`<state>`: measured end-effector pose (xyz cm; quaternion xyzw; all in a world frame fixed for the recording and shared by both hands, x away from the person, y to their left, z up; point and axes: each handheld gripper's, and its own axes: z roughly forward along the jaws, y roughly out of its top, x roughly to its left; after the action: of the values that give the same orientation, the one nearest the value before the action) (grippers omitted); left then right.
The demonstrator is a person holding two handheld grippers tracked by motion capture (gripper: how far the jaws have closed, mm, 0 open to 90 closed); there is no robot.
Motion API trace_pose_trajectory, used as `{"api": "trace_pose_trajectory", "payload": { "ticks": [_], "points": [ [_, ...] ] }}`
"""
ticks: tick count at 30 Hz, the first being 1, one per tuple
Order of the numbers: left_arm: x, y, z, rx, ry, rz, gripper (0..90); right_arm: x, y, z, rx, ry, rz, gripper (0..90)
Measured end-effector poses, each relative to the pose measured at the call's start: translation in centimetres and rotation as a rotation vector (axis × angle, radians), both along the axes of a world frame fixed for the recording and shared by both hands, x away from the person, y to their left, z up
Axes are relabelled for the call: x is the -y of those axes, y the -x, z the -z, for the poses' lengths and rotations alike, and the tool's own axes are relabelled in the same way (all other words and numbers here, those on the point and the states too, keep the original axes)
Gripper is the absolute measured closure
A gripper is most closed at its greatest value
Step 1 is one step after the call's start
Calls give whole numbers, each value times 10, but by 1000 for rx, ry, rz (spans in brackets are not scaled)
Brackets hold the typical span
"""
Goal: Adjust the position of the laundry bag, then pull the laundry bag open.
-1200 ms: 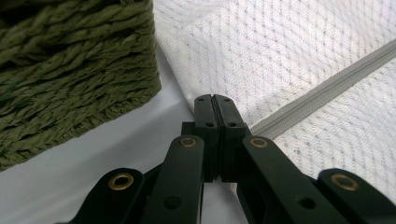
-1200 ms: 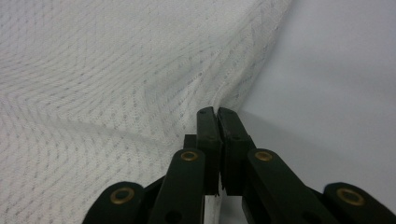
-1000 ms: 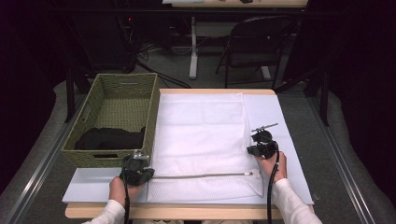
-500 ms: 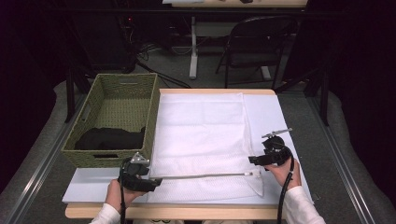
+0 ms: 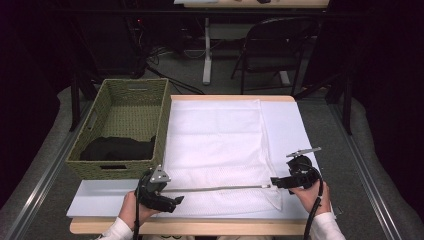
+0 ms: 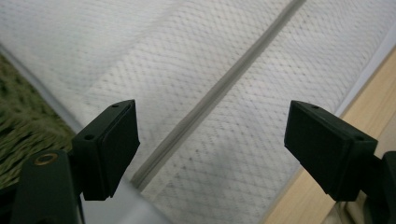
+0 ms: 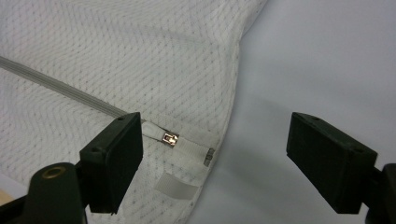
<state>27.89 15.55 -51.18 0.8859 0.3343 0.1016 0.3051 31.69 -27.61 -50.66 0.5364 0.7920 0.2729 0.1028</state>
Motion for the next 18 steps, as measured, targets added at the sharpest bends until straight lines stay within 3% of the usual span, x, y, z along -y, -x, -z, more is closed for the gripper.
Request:
{"api": "trace_pose_trajectory", "payload": {
  "ticks": [5,9,18],
  "points": [
    [8,3,3,2,-10,35,173,-1,0,5,-19,-1,10,218],
    [11,1,5,5,-12,30,154,-1,-1,9,-31,-10,12,260],
    [7,-4,9,-12,-17,29,154,-7,-2,19,-88,-26,37,498]
  ]
}}
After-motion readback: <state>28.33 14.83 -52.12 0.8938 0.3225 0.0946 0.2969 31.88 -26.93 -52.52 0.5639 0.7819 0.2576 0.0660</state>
